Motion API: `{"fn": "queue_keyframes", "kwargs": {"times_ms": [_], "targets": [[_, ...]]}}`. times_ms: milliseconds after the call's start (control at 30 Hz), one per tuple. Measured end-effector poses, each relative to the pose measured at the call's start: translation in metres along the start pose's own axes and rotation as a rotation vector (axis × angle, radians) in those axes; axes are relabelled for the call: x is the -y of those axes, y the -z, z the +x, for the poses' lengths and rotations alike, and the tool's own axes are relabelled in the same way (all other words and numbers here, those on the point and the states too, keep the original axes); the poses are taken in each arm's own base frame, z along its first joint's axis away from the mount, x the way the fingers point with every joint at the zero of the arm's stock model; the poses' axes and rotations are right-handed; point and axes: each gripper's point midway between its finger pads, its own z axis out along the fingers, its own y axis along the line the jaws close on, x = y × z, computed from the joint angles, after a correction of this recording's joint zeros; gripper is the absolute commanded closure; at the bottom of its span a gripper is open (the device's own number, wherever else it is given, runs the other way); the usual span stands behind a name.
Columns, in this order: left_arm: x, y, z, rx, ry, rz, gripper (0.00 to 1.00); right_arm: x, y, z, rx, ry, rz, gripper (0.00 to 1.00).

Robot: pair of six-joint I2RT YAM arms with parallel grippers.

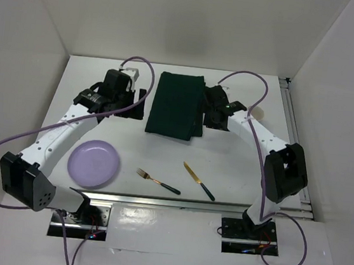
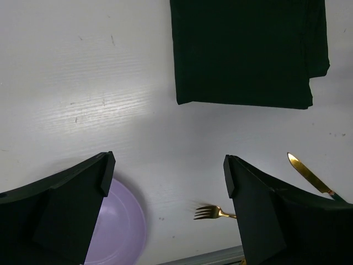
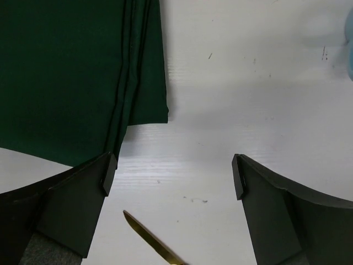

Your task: Set the dinner table for one person

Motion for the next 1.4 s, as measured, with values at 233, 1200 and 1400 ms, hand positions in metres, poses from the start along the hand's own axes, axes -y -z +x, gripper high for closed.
{"fn": "queue_keyframes", "kwargs": {"times_ms": [233,1200,1400], "targets": [[0.038,0.000,0.002,0.007,-0.119,-0.010,0.00,0.003,0.009,-0.001,0.014,-0.012,-0.008,0.00],[0.167,-0.127,0.092,-0.137,-0.694,-0.060,0.00,0.108,0.142,0.052,0.157,-0.423,-0.097,0.01],[0.189,-0.150,0.069,-0.066,-0.734,-0.060,0.01,0.107,0.147,0.055,0.135,-0.441,-0.094,0.00]]}}
